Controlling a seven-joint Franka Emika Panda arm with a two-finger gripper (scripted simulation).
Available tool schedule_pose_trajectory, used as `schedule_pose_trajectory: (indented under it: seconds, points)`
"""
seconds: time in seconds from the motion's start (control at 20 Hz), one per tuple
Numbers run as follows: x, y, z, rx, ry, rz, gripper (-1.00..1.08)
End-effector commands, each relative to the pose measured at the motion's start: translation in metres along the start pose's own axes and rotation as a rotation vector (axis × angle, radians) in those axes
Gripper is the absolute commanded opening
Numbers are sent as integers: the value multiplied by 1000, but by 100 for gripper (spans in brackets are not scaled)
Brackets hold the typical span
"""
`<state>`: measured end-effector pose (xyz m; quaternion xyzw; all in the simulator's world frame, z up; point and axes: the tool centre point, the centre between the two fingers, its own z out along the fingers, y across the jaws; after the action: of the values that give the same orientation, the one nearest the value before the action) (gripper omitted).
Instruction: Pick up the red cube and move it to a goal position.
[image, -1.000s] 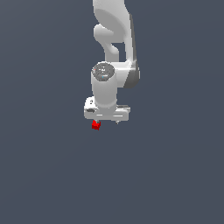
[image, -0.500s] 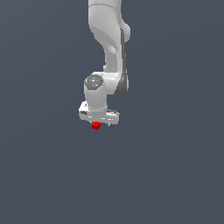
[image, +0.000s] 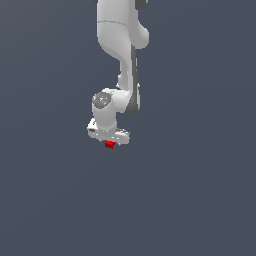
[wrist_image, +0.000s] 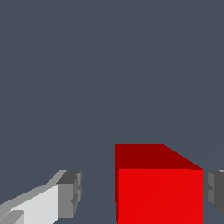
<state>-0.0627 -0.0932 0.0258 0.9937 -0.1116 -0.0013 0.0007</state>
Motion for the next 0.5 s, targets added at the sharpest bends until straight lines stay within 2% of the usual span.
schedule_pose_trajectory:
  seconds: [0.0,0.1,0.15,0.45]
  points:
    - [-1,3,5,1,2,6,100]
    - [-1,3,6,1,2,7,100]
    - [-1,3,6,1,2,7,-100]
    - [-1,3,6,1,2,7,-100]
